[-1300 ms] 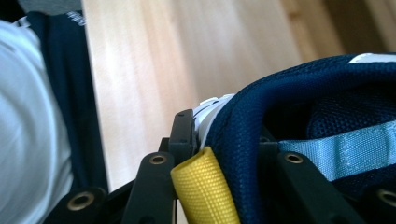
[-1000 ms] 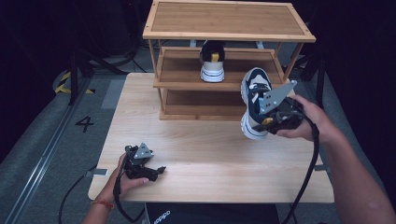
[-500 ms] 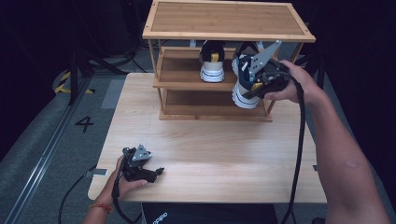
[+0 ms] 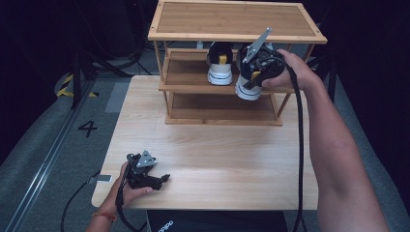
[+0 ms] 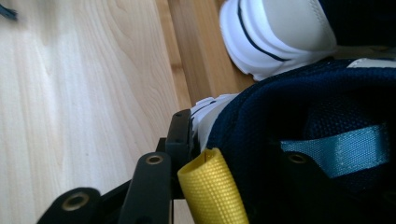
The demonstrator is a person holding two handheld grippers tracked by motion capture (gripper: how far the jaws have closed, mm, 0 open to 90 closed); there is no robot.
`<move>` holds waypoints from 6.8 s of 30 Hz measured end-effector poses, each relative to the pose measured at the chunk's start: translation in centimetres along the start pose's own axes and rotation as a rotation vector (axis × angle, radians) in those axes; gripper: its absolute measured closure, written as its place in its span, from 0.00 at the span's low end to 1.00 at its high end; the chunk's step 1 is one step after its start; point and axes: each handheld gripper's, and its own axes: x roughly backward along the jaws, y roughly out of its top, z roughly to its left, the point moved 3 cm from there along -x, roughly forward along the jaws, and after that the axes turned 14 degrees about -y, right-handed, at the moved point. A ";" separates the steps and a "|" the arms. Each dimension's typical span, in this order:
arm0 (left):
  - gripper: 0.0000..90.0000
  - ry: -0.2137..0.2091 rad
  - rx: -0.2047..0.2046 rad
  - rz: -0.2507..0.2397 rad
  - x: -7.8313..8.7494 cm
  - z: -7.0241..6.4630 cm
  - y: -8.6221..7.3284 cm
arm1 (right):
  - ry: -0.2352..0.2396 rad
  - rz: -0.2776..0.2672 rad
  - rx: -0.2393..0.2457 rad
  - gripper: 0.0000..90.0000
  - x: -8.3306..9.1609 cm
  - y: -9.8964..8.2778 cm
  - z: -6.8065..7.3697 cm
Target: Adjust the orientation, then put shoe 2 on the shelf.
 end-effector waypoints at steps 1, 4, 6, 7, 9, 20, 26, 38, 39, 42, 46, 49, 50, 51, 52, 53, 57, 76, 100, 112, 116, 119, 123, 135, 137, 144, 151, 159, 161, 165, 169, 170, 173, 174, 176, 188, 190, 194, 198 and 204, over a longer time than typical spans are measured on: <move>0.17 0.000 0.001 0.000 0.0 0.0 0.0 | -0.008 0.006 0.012 0.76 -0.2 0.0 -0.1; 0.17 -0.001 0.000 0.001 0.0 0.0 0.0 | -0.012 0.013 0.014 0.75 -0.4 0.1 -0.8; 0.17 -0.001 0.000 0.001 0.0 0.0 0.0 | -0.008 0.007 0.015 0.74 -0.4 0.1 -1.0; 0.17 -0.001 0.001 0.000 0.0 0.0 0.0 | -0.029 0.013 0.028 0.72 -0.6 0.1 -1.2; 0.17 -0.001 0.001 0.000 0.0 0.0 0.0 | -0.031 0.010 0.027 0.71 -0.6 0.1 -1.2; 0.17 -0.004 0.004 -0.003 0.0 -0.1 0.0 | -0.201 -0.130 -0.072 0.51 -0.2 -0.9 -1.4; 0.17 -0.004 0.006 -0.003 0.0 -0.1 0.0 | -0.301 -0.299 -0.173 0.42 0.9 -1.9 -1.4; 0.17 -0.003 0.006 -0.004 0.0 -0.1 0.0 | -0.334 -0.438 -0.364 0.43 3.6 -5.4 1.4; 0.17 -0.003 0.007 -0.003 0.0 -0.1 0.0 | -0.327 -0.435 -0.371 0.43 3.4 -5.8 1.7; 0.17 -0.003 0.005 -0.001 0.0 0.0 0.0 | -0.334 -0.416 -0.385 0.41 2.8 -6.3 2.2; 0.17 -0.001 -0.005 0.003 0.0 0.1 0.0 | -0.326 -0.378 -0.455 0.38 1.4 -7.3 2.2; 0.17 -0.003 -0.003 0.005 0.0 0.0 0.0 | -0.326 -0.345 -0.492 0.37 0.3 -7.4 1.8; 0.17 -0.003 -0.005 0.005 0.0 0.1 0.0 | -0.328 -0.331 -0.496 0.39 0.1 -7.3 1.8; 0.17 -0.003 -0.003 0.005 0.0 0.0 0.0 | -0.329 -0.322 -0.506 0.38 -0.1 -7.2 1.7; 0.17 -0.003 -0.004 0.004 0.0 0.1 0.0 | -0.322 -0.319 -0.518 0.37 -0.3 -7.2 1.6; 0.17 -0.004 0.000 0.004 0.0 0.0 0.0 | -0.311 -0.322 -0.533 0.37 -0.5 -7.1 1.4; 0.17 -0.008 -0.002 0.005 0.0 0.1 0.0 | -0.312 -0.309 -0.542 0.39 -0.9 -7.1 0.7; 0.17 -0.020 -0.006 0.001 -0.1 0.1 0.1 | -0.329 -0.274 -0.531 0.44 -3.0 -6.3 -1.3; 0.16 -0.041 -0.023 0.006 -0.2 0.3 0.3 | -0.365 -0.189 -0.420 0.40 -0.5 -7.9 2.9; 0.16 -0.040 -0.019 0.007 -0.3 0.3 0.3 | -0.364 -0.143 -0.367 0.39 0.4 -10.8 5.7; 0.17 -0.038 -0.017 0.007 -0.3 0.3 0.3 | -0.363 -0.130 -0.364 0.39 0.3 -12.0 6.4; 0.16 -0.038 -0.017 0.006 -0.3 0.3 0.3 | -0.357 -0.115 -0.367 0.39 0.3 -13.0 7.1; 0.17 -0.036 -0.016 0.006 -0.3 0.3 0.3 | -0.356 -0.098 -0.365 0.38 0.1 -14.1 8.0; 0.16 -0.035 -0.015 0.006 -0.3 0.3 0.3 | -0.346 -0.058 -0.361 0.38 -0.9 -16.8 10.3; 0.16 -0.034 -0.015 0.006 -0.3 0.3 0.3 | -0.340 -0.052 -0.367 0.38 -1.2 -17.5 10.7; 0.17 -0.030 -0.014 0.005 -0.3 0.3 0.3 | -0.336 -0.033 -0.378 0.38 -1.8 -19.1 11.9; 0.17 -0.030 -0.014 0.005 -0.3 0.3 0.3 | -0.321 -0.030 -0.409 0.38 -2.2 -21.3 13.0; 0.17 -0.028 -0.012 0.005 -0.3 0.3 0.3 | -0.325 -0.046 -0.437 0.34 -2.3 -23.8 14.2; 0.17 -0.028 -0.012 0.005 -0.3 0.3 0.3 | -0.327 -0.055 -0.443 0.33 -2.2 -24.6 14.6; 0.17 -0.028 -0.012 0.005 -0.3 0.3 0.3 | -0.338 -0.069 -0.457 0.32 -2.1 -25.8 15.1; 0.17 -0.028 -0.012 0.004 -0.3 0.3 0.3 | -0.328 -0.087 -0.488 0.32 -1.9 -27.3 15.6; 0.17 -0.027 -0.012 0.005 -0.3 0.3 0.3 | -0.328 -0.085 -0.497 0.32 -1.8 -27.8 15.7; 0.16 -0.025 -0.009 0.004 -0.3 0.2 0.3 | -0.327 -0.094 -0.537 0.32 -1.8 -29.2 16.2; 0.17 -0.024 -0.010 0.004 -0.3 0.2 0.3 | -0.326 -0.095 -0.547 0.32 -1.9 -29.6 16.4; 0.16 -0.020 -0.011 0.005 -0.3 0.3 0.3 | -0.322 -0.096 -0.577 0.31 -2.0 -30.8 16.8; 0.17 -0.019 -0.009 0.004 -0.3 0.2 0.3 | -0.291 -0.093 -0.763 0.29 -3.2 -35.3 19.0; 0.17 -0.017 -0.011 0.005 -0.2 0.3 0.3 | -0.297 -0.112 -0.785 0.28 -3.3 -35.5 19.0; 0.17 -0.018 -0.012 0.004 -0.2 0.3 0.3 | -0.309 -0.103 -0.791 0.27 -3.4 -35.3 19.1; 0.17 -0.022 -0.017 0.004 -0.2 0.3 0.3 | -0.310 -0.103 -0.791 0.27 -3.4 -35.3 19.1; 0.17 -0.020 -0.024 0.010 -0.2 0.5 0.4 | -0.318 -0.099 -0.795 0.27 -3.4 -35.3 19.2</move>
